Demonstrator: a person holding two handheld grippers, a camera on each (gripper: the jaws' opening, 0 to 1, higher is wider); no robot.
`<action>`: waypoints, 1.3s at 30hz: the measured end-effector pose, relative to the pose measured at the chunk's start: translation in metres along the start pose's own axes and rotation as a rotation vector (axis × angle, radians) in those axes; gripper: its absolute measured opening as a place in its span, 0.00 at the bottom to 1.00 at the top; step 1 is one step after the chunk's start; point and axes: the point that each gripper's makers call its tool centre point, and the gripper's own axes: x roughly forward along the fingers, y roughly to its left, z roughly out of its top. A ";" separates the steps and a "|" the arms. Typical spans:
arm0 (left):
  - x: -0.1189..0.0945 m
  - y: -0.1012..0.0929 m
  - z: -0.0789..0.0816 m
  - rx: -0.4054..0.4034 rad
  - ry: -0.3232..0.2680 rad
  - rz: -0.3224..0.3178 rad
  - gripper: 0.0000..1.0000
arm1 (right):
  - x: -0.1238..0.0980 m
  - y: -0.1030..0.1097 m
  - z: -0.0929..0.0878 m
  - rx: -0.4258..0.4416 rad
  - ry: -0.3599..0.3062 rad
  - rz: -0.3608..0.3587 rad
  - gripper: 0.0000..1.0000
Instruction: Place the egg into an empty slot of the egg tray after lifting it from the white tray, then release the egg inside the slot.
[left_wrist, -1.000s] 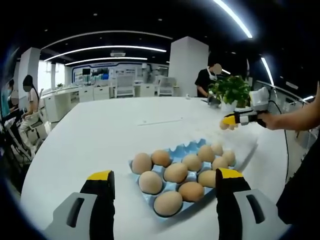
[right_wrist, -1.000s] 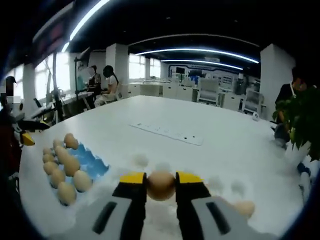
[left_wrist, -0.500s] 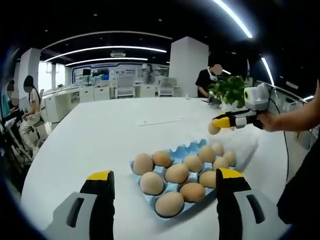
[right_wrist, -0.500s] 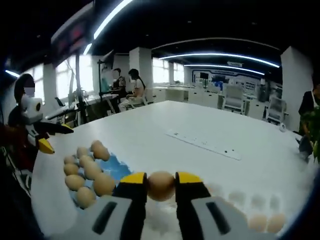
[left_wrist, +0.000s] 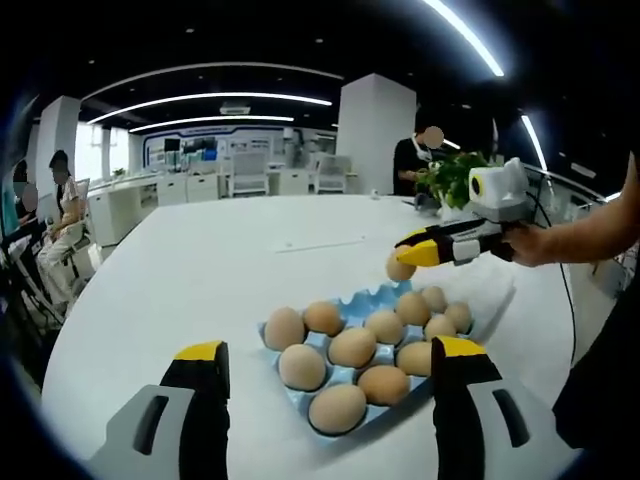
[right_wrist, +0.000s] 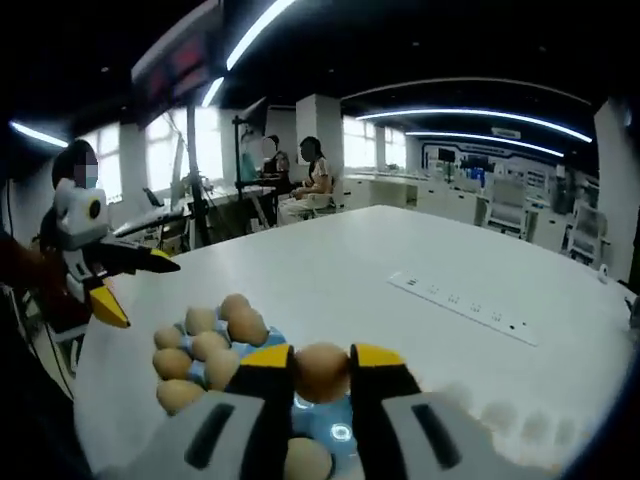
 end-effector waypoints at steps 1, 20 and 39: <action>0.000 0.000 0.000 0.000 -0.003 -0.002 0.84 | 0.003 0.003 0.001 -0.005 0.001 0.012 0.20; 0.002 0.004 -0.005 -0.016 0.013 -0.005 0.83 | 0.044 0.030 -0.006 -0.008 0.043 0.107 0.20; 0.005 0.007 -0.005 -0.023 0.016 -0.002 0.82 | 0.060 0.037 -0.021 -0.021 0.100 0.142 0.18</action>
